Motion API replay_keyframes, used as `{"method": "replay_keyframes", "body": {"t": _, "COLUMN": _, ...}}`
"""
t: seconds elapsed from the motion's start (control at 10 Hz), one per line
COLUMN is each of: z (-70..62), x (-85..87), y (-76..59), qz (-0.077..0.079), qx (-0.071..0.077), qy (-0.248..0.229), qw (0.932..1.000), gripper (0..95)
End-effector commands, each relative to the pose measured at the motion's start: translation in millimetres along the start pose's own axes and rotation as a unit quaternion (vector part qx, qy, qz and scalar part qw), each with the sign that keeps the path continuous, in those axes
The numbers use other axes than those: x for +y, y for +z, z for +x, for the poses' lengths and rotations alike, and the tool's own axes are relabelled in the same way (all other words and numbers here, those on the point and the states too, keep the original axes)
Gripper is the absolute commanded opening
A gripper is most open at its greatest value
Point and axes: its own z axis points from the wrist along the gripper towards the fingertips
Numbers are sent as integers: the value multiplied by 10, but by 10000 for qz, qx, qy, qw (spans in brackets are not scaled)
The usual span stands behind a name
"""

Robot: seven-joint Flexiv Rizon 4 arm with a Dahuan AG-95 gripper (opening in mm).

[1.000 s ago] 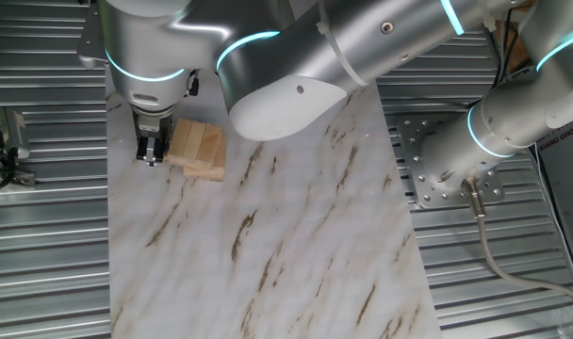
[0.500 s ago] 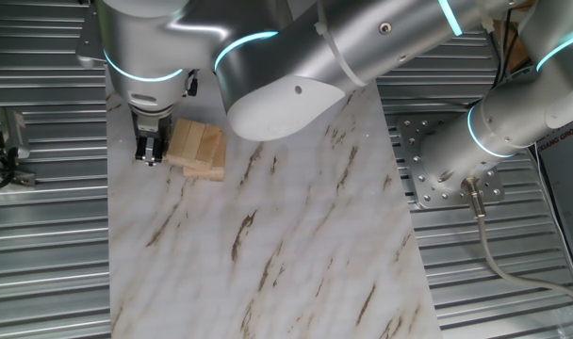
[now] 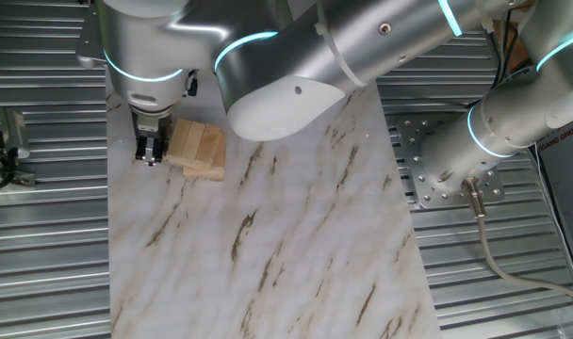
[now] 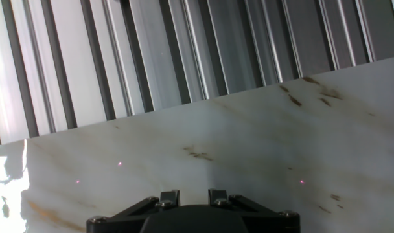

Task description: Play Jenga

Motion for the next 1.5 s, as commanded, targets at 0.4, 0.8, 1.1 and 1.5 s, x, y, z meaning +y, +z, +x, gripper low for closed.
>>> {"method": "replay_keyframes", "body": {"t": 0.4, "z": -10, "x": -1, "y": 7, "qz": 24, "qx": -7, "qy": 8, "qw": 10000, "gripper": 0}}
{"method": "replay_keyframes", "body": {"t": 0.8, "z": -40, "x": 10, "y": -8, "qz": 34, "qx": 10, "qy": 2, "qw": 10000, "gripper": 0}}
{"method": "replay_keyframes", "body": {"t": 1.1, "z": -41, "x": 10, "y": -8, "qz": 29, "qx": 2, "qy": 1, "qw": 10000, "gripper": 0}}
{"method": "replay_keyframes", "body": {"t": 1.5, "z": -57, "x": 14, "y": -9, "qz": 28, "qx": -9, "qy": 7, "qw": 10000, "gripper": 0}}
